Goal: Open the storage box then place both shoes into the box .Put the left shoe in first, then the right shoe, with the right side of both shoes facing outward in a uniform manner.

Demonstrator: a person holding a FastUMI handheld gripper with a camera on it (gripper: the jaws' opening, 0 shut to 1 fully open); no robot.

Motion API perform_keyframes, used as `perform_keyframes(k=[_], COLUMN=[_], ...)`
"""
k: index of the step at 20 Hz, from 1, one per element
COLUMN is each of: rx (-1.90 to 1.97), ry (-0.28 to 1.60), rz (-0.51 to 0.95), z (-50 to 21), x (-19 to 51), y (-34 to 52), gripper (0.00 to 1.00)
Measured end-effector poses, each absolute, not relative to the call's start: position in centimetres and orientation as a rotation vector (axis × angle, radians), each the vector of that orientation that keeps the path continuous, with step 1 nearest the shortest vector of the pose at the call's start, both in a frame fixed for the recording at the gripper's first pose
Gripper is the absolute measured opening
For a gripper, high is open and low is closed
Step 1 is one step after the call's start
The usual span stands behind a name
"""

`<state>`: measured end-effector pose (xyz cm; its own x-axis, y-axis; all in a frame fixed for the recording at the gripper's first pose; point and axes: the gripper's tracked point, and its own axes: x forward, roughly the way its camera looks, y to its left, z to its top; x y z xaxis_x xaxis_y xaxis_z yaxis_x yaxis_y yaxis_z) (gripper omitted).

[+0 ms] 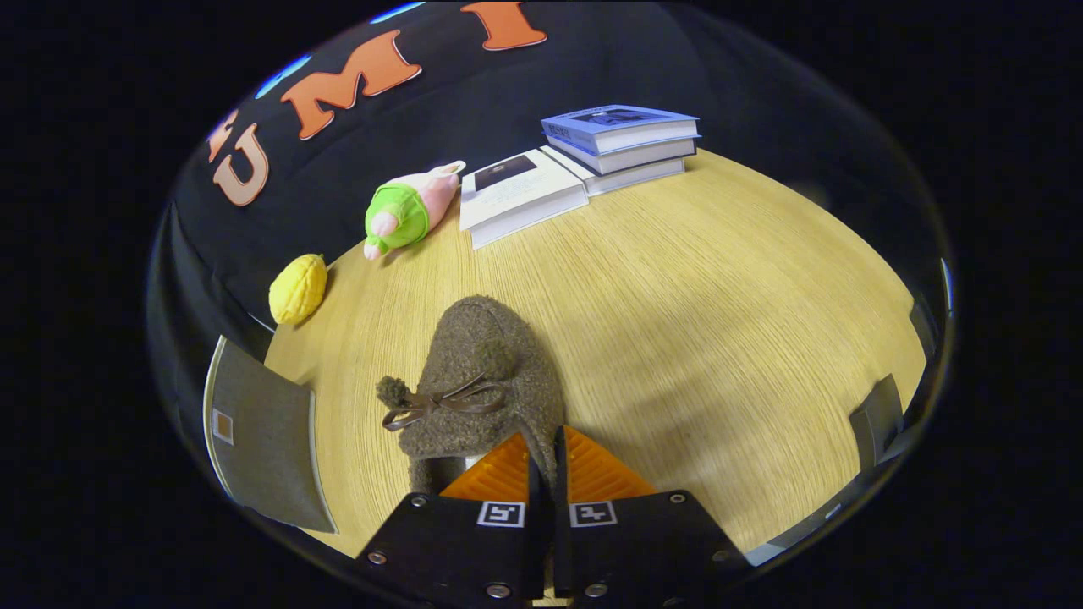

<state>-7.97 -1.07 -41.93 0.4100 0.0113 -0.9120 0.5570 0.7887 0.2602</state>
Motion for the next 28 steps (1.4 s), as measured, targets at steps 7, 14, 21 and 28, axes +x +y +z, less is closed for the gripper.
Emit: perform_keyframes(k=[7, 14, 21, 28], rx=[0.66, 0.659, 0.694, 0.712], ry=[1.006, 0.927, 0.88, 0.856], rz=[-0.311, -0.213, -0.09, 0.025], z=[-36.1, -29.7, -24.4, -19.7], x=[-5.7, -2.6, 2.0, 6.1], y=[1.0, 5.6, 12.8, 20.2], gripper=[0.05, 0.05, 0.05, 0.05])
